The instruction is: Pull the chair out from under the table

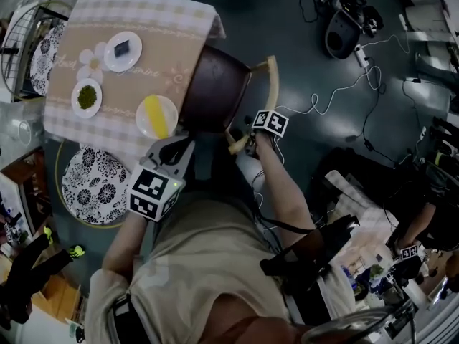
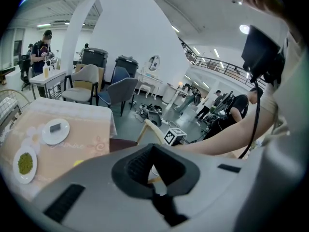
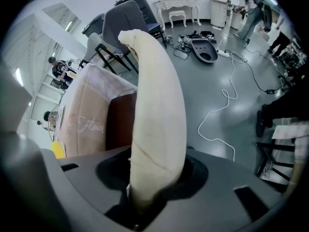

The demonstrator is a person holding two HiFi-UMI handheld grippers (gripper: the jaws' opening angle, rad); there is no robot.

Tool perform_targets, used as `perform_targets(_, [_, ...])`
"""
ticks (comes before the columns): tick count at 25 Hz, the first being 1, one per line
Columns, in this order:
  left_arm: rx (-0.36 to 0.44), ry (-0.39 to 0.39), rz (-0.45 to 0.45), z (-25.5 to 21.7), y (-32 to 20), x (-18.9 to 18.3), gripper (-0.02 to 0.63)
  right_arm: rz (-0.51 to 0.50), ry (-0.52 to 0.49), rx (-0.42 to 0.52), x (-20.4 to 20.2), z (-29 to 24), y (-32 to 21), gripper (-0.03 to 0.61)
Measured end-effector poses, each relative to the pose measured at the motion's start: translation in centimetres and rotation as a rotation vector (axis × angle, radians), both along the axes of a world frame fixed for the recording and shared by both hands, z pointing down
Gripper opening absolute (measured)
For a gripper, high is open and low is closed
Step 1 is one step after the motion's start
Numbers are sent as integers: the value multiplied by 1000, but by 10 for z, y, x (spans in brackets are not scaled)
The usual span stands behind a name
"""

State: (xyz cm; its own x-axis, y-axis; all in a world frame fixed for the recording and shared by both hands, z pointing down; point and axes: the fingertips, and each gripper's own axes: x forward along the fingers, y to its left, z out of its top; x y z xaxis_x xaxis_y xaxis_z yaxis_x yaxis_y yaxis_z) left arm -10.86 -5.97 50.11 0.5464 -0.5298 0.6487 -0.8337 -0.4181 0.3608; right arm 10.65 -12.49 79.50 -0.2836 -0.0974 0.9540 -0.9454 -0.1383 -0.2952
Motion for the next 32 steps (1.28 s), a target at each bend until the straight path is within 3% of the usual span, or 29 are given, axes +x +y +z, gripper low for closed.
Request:
perform_targets(5, [-37, -5, 4, 10, 6, 3, 6, -77, -5, -25, -4, 0, 4, 170])
perform_targets(12, [-35, 1, 40, 11, 4, 16, 6, -69, -28, -26, -5, 1, 6, 172])
perform_targets(23, [-27, -23, 82, 9, 6, 36, 6, 124, -34, 25, 1, 1, 0, 132])
perform_targets(32, [-33, -17, 81, 7, 6, 33, 6, 127, -17, 5, 3, 0, 0, 131])
